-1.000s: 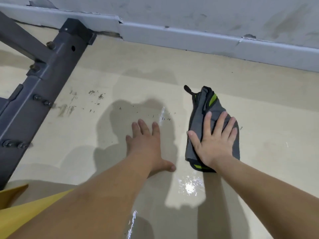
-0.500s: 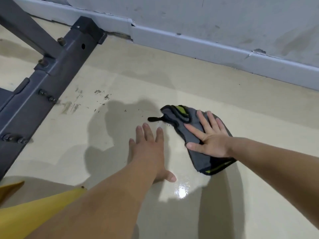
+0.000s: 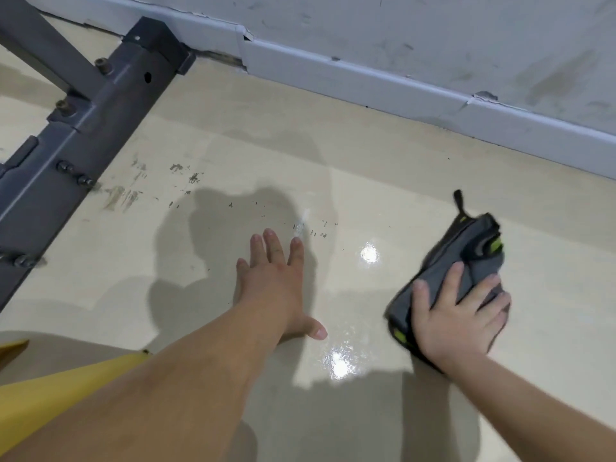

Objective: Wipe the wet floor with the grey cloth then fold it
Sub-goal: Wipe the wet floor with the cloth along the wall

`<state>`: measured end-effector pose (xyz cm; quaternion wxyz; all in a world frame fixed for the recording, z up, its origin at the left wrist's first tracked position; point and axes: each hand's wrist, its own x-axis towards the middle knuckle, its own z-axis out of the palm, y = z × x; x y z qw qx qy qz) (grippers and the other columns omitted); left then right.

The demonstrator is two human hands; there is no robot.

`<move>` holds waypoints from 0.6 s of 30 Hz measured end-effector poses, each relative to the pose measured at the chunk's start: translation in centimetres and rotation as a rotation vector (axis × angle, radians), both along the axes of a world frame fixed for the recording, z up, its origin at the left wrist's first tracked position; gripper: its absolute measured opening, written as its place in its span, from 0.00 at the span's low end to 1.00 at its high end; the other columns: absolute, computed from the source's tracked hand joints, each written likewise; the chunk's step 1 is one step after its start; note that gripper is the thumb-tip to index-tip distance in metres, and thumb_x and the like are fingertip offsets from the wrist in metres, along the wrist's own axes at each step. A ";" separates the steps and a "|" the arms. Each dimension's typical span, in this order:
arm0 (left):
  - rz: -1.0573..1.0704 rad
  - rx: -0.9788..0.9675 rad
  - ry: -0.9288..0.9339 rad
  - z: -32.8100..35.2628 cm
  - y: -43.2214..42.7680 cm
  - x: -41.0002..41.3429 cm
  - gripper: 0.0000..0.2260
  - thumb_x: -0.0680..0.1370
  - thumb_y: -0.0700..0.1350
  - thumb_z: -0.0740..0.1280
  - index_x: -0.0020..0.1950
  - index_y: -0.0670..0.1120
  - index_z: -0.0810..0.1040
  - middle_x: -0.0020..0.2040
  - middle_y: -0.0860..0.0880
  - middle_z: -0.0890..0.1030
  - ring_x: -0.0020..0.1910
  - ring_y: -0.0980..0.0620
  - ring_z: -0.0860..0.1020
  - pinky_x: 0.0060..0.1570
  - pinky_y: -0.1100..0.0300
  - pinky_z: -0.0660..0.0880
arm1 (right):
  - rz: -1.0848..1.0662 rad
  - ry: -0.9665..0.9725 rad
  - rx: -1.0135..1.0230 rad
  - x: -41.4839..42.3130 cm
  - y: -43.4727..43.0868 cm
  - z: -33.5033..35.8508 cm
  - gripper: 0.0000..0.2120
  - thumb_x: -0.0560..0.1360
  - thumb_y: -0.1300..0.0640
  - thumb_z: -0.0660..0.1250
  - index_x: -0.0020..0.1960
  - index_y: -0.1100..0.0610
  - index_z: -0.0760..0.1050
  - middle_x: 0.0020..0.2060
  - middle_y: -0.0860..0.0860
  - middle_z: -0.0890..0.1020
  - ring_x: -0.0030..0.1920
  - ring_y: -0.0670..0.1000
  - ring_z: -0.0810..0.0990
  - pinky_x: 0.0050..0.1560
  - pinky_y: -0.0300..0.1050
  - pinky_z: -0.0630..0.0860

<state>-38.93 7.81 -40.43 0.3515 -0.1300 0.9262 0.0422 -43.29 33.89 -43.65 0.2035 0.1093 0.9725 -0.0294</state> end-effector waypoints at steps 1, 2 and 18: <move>0.001 -0.002 0.004 0.0 0.0 0.0 0.73 0.56 0.79 0.72 0.79 0.47 0.27 0.79 0.33 0.30 0.79 0.31 0.34 0.77 0.33 0.51 | 0.072 0.017 0.003 2.2 -1.5 -0.2 0.40 0.78 0.29 0.36 0.84 0.50 0.45 0.80 0.68 0.42 0.79 0.73 0.42 0.77 0.65 0.40; 0.000 -0.005 0.009 0.0 0.1 0.0 0.73 0.56 0.79 0.72 0.79 0.47 0.27 0.79 0.33 0.31 0.79 0.31 0.34 0.77 0.33 0.52 | 0.169 0.044 -0.012 4.2 -3.0 -0.5 0.39 0.80 0.31 0.40 0.84 0.51 0.49 0.80 0.70 0.46 0.78 0.75 0.46 0.76 0.66 0.42; 0.011 -0.044 0.041 0.5 0.3 0.0 0.74 0.51 0.80 0.71 0.80 0.52 0.28 0.81 0.37 0.32 0.81 0.35 0.35 0.77 0.36 0.55 | 0.304 -0.154 -0.004 -5.7 7.1 1.7 0.40 0.72 0.20 0.39 0.79 0.33 0.32 0.79 0.51 0.27 0.79 0.59 0.27 0.79 0.58 0.32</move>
